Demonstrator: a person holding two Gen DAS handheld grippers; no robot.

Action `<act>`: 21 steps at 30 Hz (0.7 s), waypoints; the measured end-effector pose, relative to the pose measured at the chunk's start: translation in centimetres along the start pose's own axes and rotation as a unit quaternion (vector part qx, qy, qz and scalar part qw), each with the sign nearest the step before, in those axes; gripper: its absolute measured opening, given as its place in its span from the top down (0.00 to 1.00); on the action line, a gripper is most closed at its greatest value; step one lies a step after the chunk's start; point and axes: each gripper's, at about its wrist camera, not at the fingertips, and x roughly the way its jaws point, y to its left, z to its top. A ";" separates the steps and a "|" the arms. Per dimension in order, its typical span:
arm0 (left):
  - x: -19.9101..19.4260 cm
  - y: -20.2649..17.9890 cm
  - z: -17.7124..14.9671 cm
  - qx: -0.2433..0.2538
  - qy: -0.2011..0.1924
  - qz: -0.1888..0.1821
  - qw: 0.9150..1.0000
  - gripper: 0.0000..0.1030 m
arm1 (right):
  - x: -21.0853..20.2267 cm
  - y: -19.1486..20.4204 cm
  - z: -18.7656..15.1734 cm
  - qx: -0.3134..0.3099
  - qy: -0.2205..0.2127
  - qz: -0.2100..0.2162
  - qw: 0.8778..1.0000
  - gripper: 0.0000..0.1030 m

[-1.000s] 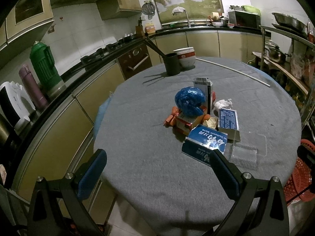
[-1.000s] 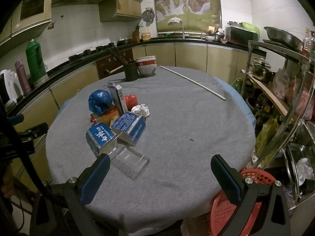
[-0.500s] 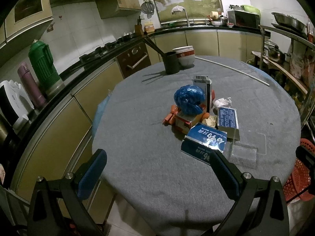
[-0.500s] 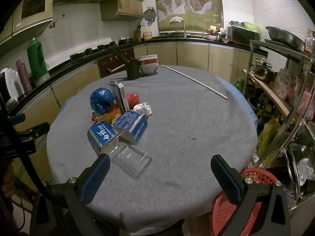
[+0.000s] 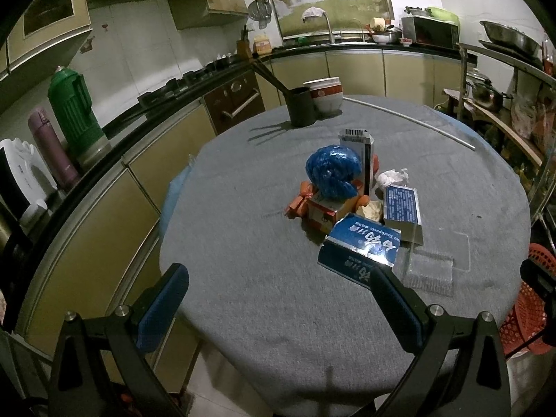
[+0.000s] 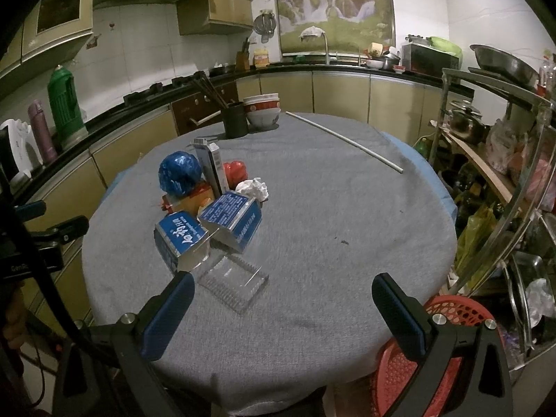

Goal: Collect trash
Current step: 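Grasp the clear plastic tray with the right gripper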

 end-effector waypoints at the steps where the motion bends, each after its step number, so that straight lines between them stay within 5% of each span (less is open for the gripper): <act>1: 0.1 0.0 0.0 0.000 0.001 0.000 1.000 0.00 | 0.0 0.0 0.0 0.000 0.000 0.001 1.000 0.00; 11: 2.7 0.5 -0.3 -0.008 0.040 -0.035 0.999 0.00 | 1.5 0.2 -0.2 -0.010 0.017 0.016 1.000 0.00; 21: 7.7 2.2 -0.8 -0.019 0.112 -0.099 0.989 0.00 | 9.7 0.8 0.2 -0.050 0.102 0.141 0.983 0.00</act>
